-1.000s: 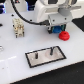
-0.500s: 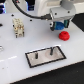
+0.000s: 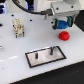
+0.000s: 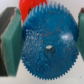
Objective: Insert the blue gear onto the right peg, followed by the red gear
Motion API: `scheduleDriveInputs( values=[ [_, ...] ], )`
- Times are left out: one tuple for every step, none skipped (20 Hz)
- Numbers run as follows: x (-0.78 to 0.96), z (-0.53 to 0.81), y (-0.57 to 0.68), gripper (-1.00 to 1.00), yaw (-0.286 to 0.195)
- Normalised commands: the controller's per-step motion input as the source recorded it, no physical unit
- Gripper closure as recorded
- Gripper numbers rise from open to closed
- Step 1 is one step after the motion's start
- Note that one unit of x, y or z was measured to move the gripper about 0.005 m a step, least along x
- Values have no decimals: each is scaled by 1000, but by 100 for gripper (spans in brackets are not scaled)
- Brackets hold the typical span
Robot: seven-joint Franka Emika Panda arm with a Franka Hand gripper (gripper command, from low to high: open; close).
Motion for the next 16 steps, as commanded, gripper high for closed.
scheduleDriveInputs(
  values=[
    [703, 370, -292, 100, 0],
    [711, 374, -294, 100, 0],
    [736, 373, -286, 100, 0],
    [758, 351, -280, 100, 0],
    [756, 350, -289, 100, 0],
    [782, 315, -298, 100, 0],
    [797, 304, -295, 100, 0],
    [796, 313, -281, 100, 0],
    [799, 317, -278, 100, 0],
    [795, 307, -278, 100, 0],
    [797, 274, -280, 100, 0],
    [797, 251, -287, 100, 0],
    [800, 244, -288, 100, 0],
    [793, 216, -293, 100, 0],
    [775, 176, -316, 100, 0],
    [750, 149, -327, 100, 0]
  ],
)
